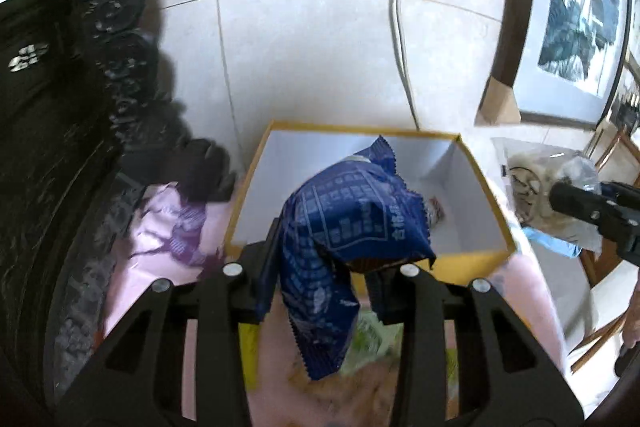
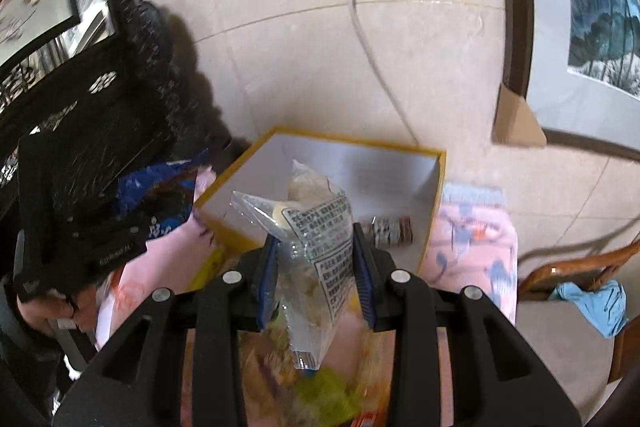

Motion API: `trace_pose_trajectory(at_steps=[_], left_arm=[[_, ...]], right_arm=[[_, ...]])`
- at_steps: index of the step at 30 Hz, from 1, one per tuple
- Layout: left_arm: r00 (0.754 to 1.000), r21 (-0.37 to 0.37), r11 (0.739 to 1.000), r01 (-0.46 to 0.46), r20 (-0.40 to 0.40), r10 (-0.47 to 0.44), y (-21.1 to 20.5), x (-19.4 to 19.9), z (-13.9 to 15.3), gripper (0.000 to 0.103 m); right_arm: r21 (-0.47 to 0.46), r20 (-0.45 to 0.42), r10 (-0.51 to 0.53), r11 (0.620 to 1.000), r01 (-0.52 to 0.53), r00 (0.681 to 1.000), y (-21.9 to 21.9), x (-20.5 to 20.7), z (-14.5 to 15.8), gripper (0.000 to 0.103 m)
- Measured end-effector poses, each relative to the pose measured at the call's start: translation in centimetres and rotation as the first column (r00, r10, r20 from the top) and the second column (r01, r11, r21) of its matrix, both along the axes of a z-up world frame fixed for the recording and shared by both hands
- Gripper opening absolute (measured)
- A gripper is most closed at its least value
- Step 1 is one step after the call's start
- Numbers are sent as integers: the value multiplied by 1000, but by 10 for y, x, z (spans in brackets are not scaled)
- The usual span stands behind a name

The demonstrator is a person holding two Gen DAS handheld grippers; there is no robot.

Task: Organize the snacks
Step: 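Carry both bags over the yellow box and open both tools to release, then grasp the clear noodle packet with red print using the right tool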

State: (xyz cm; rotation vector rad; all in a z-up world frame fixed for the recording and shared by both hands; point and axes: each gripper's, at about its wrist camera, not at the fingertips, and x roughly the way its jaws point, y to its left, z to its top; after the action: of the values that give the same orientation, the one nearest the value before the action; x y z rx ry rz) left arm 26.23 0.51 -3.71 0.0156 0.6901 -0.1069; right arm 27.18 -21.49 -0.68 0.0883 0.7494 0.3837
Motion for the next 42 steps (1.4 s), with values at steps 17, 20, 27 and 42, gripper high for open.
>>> trace_pose_trajectory(at_steps=[17,20,27,42], left_arm=[[992,41,998,42,-123,-36,-24,80,-41,86],[998,113,993,22,-58,-16,-26,72,-40,99],[995,171,985,2,-96,14,4,50,-44,101],[958,297,953,-55,-254,134,87,-30,-137,101]], right_arm=[[-139,-56,-82,988,74,995,4,60,-44,58],[-85,-59,-118,990,113,991,-7,59,-45,101],[-101,-75,-116,989,108,990,-25,31,-42,101],[-244,-253,-158,965,95,955,-9,-22,-191,102]])
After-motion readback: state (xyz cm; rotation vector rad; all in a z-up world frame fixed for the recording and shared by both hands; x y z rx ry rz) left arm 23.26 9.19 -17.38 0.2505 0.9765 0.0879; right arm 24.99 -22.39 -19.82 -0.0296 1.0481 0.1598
